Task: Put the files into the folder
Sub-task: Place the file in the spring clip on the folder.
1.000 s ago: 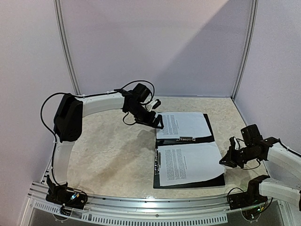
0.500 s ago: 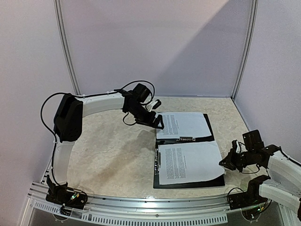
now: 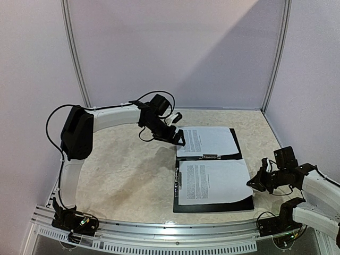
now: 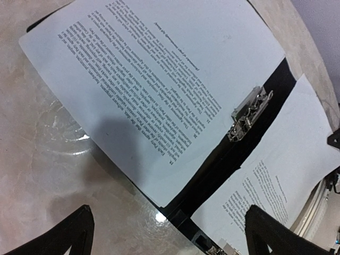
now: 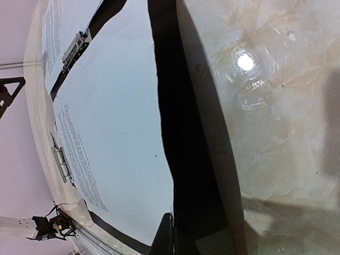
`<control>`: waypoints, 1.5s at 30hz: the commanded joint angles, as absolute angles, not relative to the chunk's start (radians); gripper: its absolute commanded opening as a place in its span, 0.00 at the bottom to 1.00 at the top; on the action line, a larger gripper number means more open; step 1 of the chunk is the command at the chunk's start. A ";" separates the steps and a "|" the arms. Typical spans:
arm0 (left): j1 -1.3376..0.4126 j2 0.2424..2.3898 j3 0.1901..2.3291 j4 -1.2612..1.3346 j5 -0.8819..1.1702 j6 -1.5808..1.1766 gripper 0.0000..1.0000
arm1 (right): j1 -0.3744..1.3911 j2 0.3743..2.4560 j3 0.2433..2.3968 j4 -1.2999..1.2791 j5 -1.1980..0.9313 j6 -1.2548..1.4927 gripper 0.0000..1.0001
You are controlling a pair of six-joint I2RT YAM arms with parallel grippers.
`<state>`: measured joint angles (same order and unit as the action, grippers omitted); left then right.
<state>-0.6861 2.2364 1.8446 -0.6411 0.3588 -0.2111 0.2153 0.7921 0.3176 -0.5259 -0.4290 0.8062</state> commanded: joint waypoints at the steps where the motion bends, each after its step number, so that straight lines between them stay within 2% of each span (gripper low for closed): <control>1: -0.677 2.220 1.832 -0.640 0.372 -0.203 0.99 | 0.213 0.790 0.298 -0.518 -0.437 0.787 0.00; 3: -0.676 2.224 1.832 -0.643 0.372 -0.203 0.99 | 0.213 0.792 0.301 -0.527 -0.431 0.776 0.06; 12: -0.673 2.231 1.841 -0.672 0.308 -0.192 1.00 | 0.213 0.844 0.385 -0.678 -0.401 0.680 0.54; 15: -0.670 2.218 1.849 -0.693 0.230 -0.189 0.99 | 0.212 0.839 0.425 -0.752 -0.359 0.653 0.67; 18: -0.658 2.194 1.855 -0.700 0.135 -0.197 0.99 | 0.214 0.834 0.473 -0.788 -0.330 0.629 0.74; 21: -0.622 2.145 1.794 -0.630 0.092 -0.224 1.00 | 0.213 0.852 0.520 -0.775 -0.325 0.586 0.76; 26: -0.482 2.082 1.556 -0.235 0.558 -0.391 1.00 | 0.215 0.922 0.598 -0.657 -0.434 0.526 0.72; 27: -0.479 2.065 1.517 -0.189 0.561 -0.416 1.00 | 0.215 0.931 0.607 -0.617 -0.460 0.524 0.72; 30: -0.511 2.043 1.551 -0.271 0.412 -0.347 1.00 | 0.223 0.980 0.621 -0.510 -0.504 0.511 0.70; 36: -0.578 1.973 1.562 -0.462 -0.080 -0.338 1.00 | 0.329 1.128 0.646 -0.317 -0.514 0.511 0.63; 40: -0.571 1.819 1.397 -0.340 -0.342 -0.337 0.99 | 0.433 1.247 0.696 -0.270 -0.449 0.465 0.60; 43: -0.530 1.766 1.328 -0.283 -0.274 -0.399 0.99 | 0.473 1.347 0.751 -0.276 -0.369 0.415 0.60; 45: -0.494 1.746 1.270 -0.189 -0.010 -0.399 0.99 | 0.488 1.413 0.783 -0.273 -0.344 0.388 0.60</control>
